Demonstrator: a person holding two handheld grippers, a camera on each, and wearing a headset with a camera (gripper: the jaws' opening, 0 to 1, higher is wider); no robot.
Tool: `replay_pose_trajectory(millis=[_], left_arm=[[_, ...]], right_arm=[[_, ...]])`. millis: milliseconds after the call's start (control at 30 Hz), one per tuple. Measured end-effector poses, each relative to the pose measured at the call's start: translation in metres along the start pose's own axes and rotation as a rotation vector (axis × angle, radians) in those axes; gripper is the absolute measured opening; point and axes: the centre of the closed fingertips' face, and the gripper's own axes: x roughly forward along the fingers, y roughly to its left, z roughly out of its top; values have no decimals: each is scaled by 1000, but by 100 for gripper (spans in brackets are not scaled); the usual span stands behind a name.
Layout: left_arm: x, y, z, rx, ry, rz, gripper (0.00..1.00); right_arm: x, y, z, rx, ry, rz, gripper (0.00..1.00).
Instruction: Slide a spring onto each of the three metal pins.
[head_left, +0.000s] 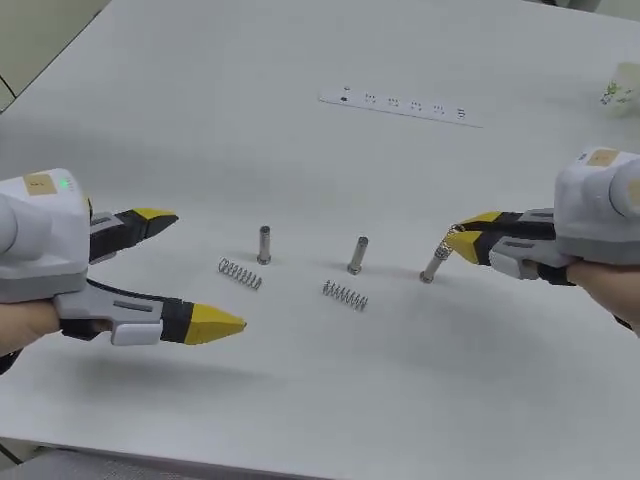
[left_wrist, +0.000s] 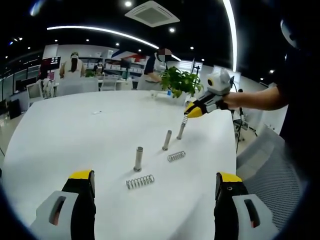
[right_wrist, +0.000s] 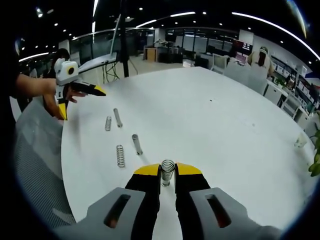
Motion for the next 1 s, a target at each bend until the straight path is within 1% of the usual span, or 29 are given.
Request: replay_pose_trajectory(millis=[367,633,800,833,867,1000], left_arm=[[2,-2,-1,-1,5,-5,98],[0,1,-1,-3,3,2,98],[0,0,-1,-5,1,1,98],[0,0,-1,-5,1,1,98],[-1,1,-1,-5,0,1,98],[-1,1,-1,-6,2,-2,98]], right_arm=[[15,3,-22,-6,56,8,8],[20,4,-32,-4,79,8,8],[22,7,-39,-34,100,8,8],[21,6,-37,-36,85,7,8],[21,6,-38,-30,93,7,8],[22,4,-38,-42,95,17,8]])
